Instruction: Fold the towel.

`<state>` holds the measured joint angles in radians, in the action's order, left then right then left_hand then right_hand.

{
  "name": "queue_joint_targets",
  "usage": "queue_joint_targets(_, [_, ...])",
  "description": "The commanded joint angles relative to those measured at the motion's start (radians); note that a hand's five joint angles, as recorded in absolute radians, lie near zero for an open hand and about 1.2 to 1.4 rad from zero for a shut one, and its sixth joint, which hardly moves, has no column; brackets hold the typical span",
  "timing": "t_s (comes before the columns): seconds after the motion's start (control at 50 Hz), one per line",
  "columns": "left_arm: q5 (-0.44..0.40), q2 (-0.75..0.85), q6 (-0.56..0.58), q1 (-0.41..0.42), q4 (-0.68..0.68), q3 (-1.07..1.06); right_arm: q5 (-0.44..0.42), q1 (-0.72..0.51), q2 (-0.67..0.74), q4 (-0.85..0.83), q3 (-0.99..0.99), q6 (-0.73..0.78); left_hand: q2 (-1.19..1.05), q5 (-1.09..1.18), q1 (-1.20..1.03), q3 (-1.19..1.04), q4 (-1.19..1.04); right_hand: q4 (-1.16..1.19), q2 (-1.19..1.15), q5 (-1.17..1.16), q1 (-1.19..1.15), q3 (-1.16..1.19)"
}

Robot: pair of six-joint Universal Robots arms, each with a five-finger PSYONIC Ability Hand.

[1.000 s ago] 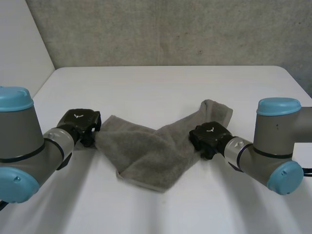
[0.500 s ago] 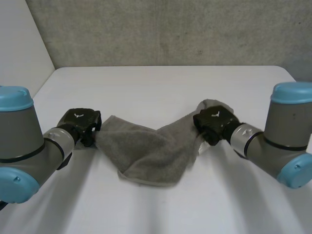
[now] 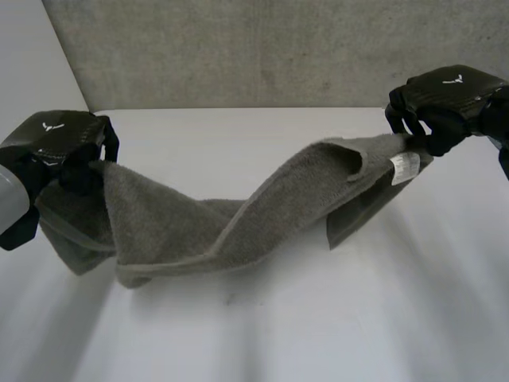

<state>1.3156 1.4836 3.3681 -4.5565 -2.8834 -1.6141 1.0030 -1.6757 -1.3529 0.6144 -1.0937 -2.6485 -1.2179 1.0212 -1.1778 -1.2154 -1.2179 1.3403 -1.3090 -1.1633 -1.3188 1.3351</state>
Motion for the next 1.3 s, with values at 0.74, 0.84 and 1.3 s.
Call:
queue_joint_targets(0.74, [0.053, 0.863, -0.019, 0.066, -0.004, 0.592, 0.278, -0.122, 0.623, -0.217, 0.33, -0.024, -0.178, 0.2, -0.218, -0.181, -0.178, 0.056, -0.087, -0.058, -0.077, 0.061])
queue_joint_targets(0.84, [0.051, 0.843, -0.018, 0.067, -0.019, 0.652, 0.286, -0.124, 0.63, -0.241, 0.4, -0.022, -0.178, 0.2, -0.218, -0.181, -0.178, 0.056, -0.087, -0.058, -0.077, 0.061])
queue_joint_targets(1.3, [0.096, 0.765, -0.291, 0.105, -0.016, 0.961, 0.316, -0.22, 0.566, -0.292, 0.73, -0.168, -0.178, 0.2, -0.218, -0.181, -0.178, 0.056, -0.087, -0.058, -0.077, 0.061])
